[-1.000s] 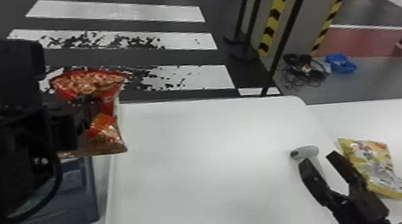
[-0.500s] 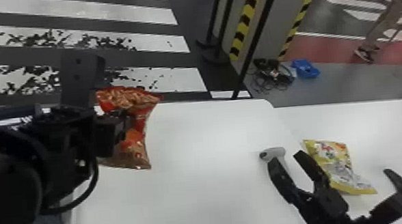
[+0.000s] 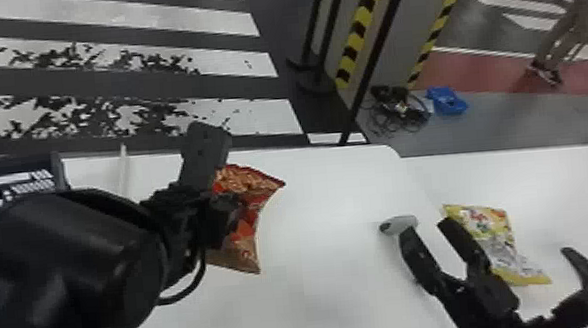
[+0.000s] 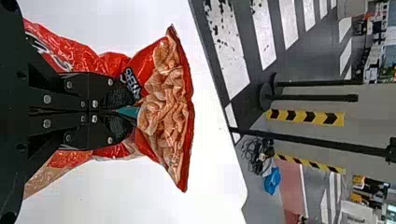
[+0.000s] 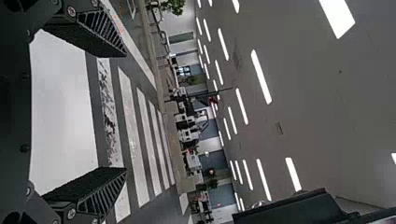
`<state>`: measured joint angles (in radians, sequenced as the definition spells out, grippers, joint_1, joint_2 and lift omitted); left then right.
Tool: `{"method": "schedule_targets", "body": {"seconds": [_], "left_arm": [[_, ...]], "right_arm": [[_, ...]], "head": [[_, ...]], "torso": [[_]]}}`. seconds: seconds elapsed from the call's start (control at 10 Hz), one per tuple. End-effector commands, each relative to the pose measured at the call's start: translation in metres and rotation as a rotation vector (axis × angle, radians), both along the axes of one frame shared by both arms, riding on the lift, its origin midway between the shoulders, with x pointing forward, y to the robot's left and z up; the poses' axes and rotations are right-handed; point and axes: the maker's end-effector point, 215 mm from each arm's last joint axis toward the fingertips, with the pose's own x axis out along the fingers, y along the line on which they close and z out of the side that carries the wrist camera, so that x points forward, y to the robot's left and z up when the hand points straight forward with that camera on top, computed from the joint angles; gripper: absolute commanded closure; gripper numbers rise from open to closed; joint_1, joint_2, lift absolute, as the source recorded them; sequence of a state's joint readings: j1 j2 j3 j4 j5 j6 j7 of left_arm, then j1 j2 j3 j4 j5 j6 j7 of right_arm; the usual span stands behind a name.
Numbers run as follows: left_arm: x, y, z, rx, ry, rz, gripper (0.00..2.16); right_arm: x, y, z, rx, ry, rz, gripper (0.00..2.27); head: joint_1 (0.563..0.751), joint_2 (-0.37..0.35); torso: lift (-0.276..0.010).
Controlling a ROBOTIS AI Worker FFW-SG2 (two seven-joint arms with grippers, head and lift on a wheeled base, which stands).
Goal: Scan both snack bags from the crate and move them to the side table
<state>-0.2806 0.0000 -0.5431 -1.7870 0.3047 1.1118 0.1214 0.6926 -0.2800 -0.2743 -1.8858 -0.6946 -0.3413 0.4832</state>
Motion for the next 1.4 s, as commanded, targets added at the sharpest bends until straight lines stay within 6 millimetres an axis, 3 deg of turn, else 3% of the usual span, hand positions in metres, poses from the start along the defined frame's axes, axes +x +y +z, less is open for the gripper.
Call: {"method": "schedule_targets", "body": {"seconds": [0.0, 0.6, 1.1, 1.3], "left_arm": [[-0.002, -0.015, -0.025, 0.006, 0.022, -0.036, 2.12], [-0.053, -0.062, -0.059, -0.091, 0.17, -0.218, 2.12], [-0.044, -0.078, -0.06, -0.208, 0.201, -0.301, 2.12], [-0.047, -0.077, -0.076, -0.155, 0.204, -0.314, 2.12]], "right_arm": [[0.0, -0.002, 0.002, 0.004, -0.003, -0.004, 0.13], [0.005, -0.005, 0.004, 0.005, -0.006, -0.012, 0.13], [0.004, -0.002, 0.003, 0.016, -0.009, -0.014, 0.13], [0.006, -0.001, 0.004, 0.02, -0.012, -0.014, 0.13]], "head": [[0.695, -0.35], [0.695, -0.35], [0.695, -0.35], [0.695, -0.35]], "torso": [[-0.095], [-0.095], [-0.095], [-0.095]]}}
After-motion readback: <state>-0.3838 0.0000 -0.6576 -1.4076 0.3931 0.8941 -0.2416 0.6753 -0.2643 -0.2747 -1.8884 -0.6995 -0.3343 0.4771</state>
